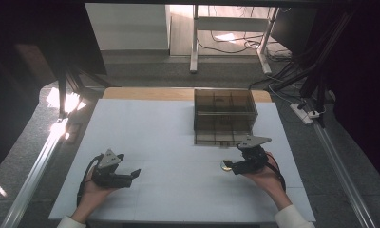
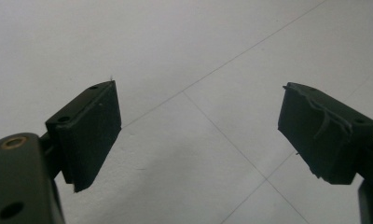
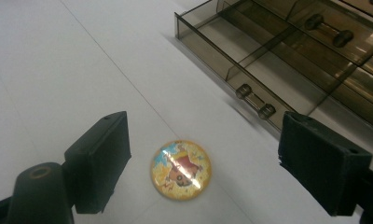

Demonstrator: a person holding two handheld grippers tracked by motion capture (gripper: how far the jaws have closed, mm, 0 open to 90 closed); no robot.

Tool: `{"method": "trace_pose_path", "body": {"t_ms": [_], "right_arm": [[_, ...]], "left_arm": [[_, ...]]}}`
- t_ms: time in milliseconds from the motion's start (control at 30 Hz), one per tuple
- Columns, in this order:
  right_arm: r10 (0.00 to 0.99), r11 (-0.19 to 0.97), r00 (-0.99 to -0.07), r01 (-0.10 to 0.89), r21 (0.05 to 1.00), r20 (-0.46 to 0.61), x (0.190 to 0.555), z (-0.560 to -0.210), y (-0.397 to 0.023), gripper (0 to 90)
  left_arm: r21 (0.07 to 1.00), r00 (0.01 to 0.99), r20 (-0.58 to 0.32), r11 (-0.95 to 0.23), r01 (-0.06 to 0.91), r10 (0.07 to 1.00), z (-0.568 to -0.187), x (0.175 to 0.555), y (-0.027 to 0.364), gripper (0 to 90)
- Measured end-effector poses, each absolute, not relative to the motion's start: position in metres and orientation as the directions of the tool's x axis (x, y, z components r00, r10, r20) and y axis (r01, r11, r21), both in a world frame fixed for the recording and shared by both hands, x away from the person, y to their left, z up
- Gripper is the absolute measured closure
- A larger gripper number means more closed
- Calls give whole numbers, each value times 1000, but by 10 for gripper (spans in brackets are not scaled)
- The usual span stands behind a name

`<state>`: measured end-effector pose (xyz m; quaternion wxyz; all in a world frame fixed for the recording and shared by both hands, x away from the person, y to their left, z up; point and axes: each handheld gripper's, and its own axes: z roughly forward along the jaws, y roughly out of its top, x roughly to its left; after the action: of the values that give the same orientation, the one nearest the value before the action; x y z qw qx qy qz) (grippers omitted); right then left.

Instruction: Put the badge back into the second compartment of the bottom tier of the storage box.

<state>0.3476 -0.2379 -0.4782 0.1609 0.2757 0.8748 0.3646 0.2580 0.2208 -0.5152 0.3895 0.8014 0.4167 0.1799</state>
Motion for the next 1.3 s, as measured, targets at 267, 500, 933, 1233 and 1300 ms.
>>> {"method": "trace_pose_path", "body": {"t_ms": [267, 500, 933, 1233, 1300], "right_arm": [[583, 603, -810, 379, 702, -64, 357, -483, -226, 169], [567, 636, -822, 395, 663, -55, 363, -490, -217, 169], [543, 694, -839, 425, 581, -35, 367, -502, -218, 218], [536, 723, -843, 435, 537, -40, 366, -506, -217, 258], [532, 729, -846, 434, 529, -39, 367, -508, -217, 279]], "left_arm": [[772, 588, -33, -353, 529, 808, -516, 259, 220, 135], [769, 588, -23, -362, 528, 809, -517, 259, 220, 135], [766, 588, -14, -369, 526, 809, -517, 259, 219, 133], [765, 587, -10, -372, 526, 809, -518, 258, 218, 130], [764, 588, -10, -373, 526, 809, -518, 259, 218, 130]]}}
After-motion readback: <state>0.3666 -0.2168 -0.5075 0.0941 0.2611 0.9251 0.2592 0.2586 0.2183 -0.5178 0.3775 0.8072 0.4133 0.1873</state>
